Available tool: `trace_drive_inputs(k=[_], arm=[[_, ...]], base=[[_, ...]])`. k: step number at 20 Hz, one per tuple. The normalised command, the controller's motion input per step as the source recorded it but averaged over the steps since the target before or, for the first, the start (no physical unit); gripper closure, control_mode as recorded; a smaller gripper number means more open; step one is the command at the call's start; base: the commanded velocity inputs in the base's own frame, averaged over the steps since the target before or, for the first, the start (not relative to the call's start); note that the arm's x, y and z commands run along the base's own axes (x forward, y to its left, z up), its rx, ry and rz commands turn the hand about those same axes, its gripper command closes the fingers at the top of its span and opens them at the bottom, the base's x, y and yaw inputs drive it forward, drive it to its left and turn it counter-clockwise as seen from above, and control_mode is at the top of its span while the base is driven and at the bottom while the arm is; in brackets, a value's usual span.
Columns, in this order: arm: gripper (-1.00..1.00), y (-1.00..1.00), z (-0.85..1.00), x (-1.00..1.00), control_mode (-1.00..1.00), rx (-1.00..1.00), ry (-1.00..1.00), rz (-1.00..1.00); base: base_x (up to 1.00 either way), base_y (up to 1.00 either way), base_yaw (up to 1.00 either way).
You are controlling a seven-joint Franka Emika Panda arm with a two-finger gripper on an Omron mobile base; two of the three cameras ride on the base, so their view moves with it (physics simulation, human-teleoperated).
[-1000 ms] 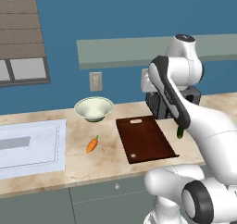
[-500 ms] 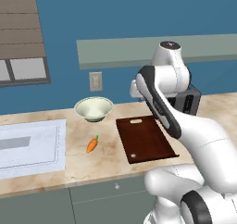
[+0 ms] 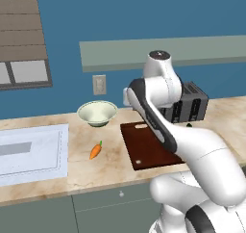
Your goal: Place the two vegetables and bowl onto the tray for setting up a vegetable dip station.
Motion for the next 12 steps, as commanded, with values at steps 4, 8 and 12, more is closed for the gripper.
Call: trace_drive_inputs(k=[4,8,12], arm=[[-1.00,0.34,-0.14,0.00,-1.00,0.01,-0.07,-0.17],[-1.00,0.30,-0.21,0.04,-1.00,0.04,-0.07,-0.25],[-1.00,0.22,-0.26,0.05,-1.00,0.14,-0.08,-0.28]], base=[[0.00,0.00,0.00],[0.00,0.00,0.00],[0.00,0.00,0.00]])
